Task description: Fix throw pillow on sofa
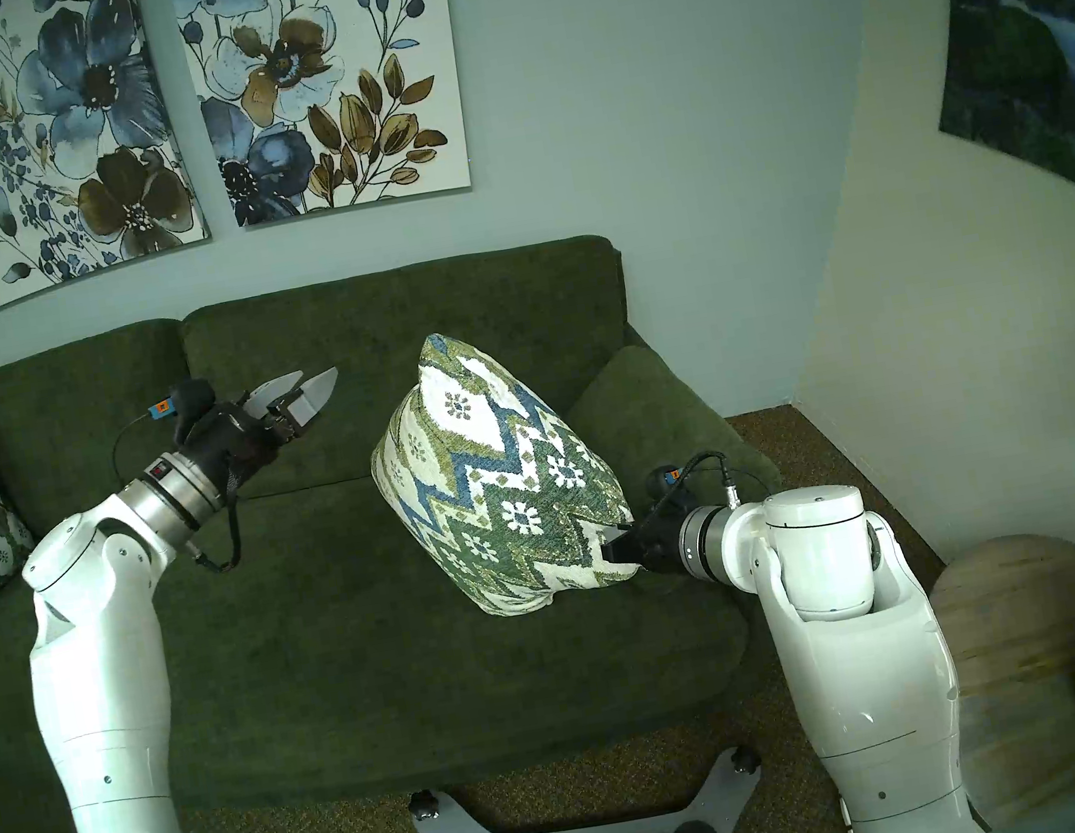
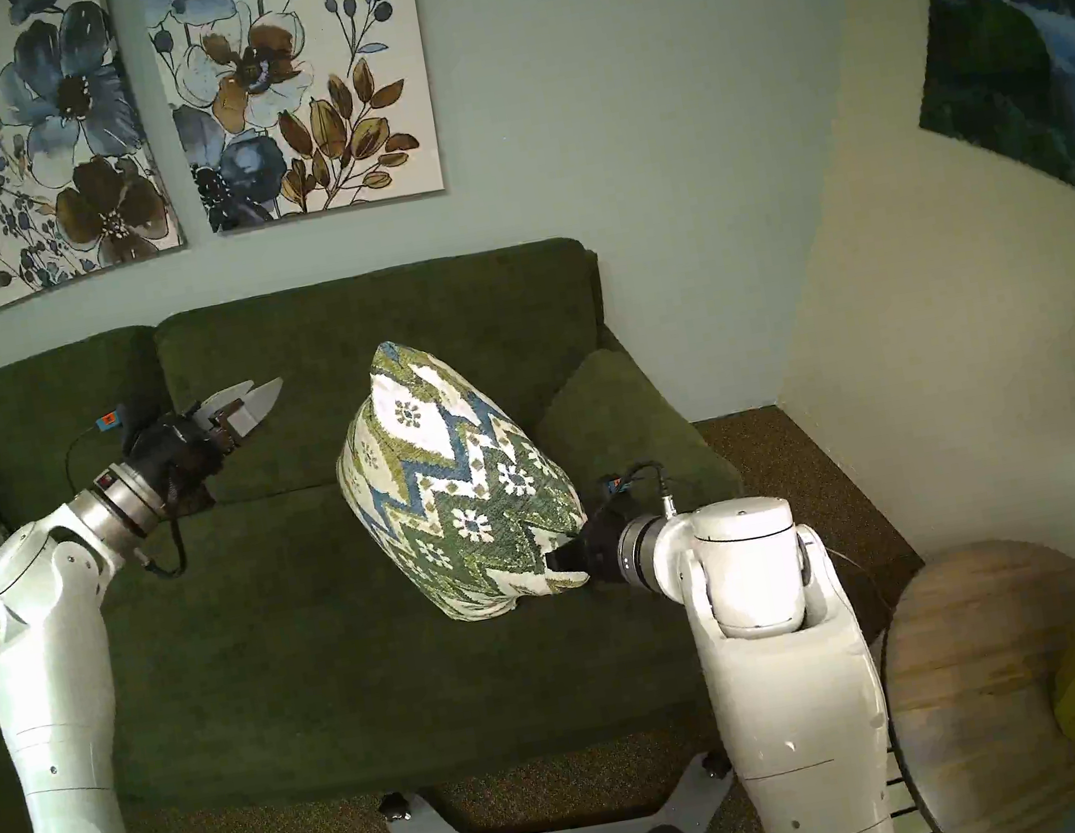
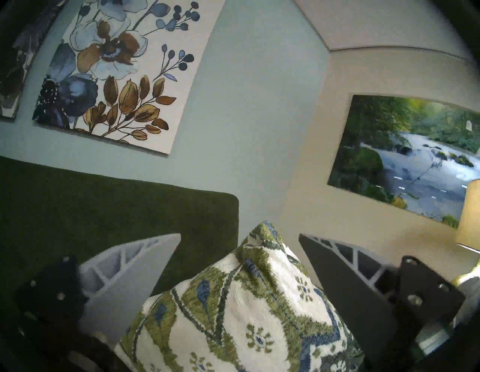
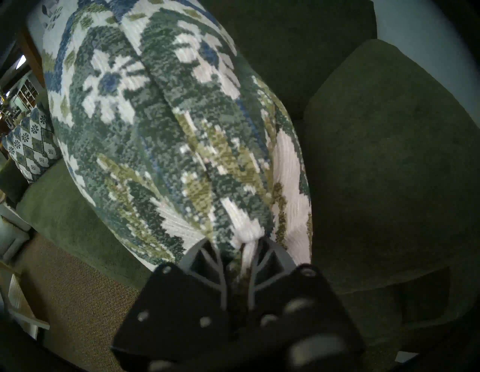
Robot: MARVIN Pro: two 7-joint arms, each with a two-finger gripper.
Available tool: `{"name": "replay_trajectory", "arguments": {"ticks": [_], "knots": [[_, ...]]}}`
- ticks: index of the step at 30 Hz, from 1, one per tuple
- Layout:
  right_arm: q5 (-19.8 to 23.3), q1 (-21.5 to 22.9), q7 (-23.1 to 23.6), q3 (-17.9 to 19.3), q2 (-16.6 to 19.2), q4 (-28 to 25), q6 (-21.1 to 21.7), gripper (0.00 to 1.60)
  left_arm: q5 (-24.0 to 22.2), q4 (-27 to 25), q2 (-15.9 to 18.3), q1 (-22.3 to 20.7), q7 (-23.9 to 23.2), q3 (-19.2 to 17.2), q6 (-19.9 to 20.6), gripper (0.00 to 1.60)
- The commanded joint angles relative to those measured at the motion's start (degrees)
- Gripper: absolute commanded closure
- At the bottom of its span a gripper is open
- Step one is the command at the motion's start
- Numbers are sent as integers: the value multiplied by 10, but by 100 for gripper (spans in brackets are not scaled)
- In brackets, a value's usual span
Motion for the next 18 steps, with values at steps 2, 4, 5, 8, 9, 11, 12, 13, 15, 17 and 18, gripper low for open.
{"name": "replay_trajectory", "arguments": {"ticks": [2, 4, 5, 8, 9, 11, 12, 13, 15, 17, 18], "knots": [[10, -6, -17, -1, 2, -15, -1, 160, 29, 25, 30, 46, -48, 3, -45, 0], [14, -11, -22, -1, 2, -22, -1, 160, 38, 33, 27, 42, -51, 12, -56, 0], [16, -14, -24, 0, 2, -27, -1, 160, 42, 36, 25, 37, -48, 18, -57, 0], [20, -21, -28, 3, 1, -37, -1, 160, 52, 40, 15, 22, -34, 38, -56, 0], [23, -24, -31, 4, 1, -39, -1, 160, 55, 41, 12, 18, -30, 44, -55, 0], [28, -29, -38, 9, 0, -45, -1, 160, 61, 43, 7, 10, -22, 56, -55, 0], [33, -31, -41, 14, -1, -46, -1, 160, 63, 43, 3, 8, -18, 61, -55, 0], [35, -32, -44, 18, -1, -47, -1, 160, 65, 43, 1, 6, -16, 64, -55, 0], [43, -35, -51, 28, -3, -48, -1, 160, 66, 42, -2, 7, -12, 69, -52, 0], [50, -34, -56, 37, -4, -46, -1, 160, 66, 39, -4, 12, -11, 70, -52, 0], [52, -34, -58, 40, -5, -46, -1, 160, 64, 38, -4, 18, -13, 68, -50, 0]]}}
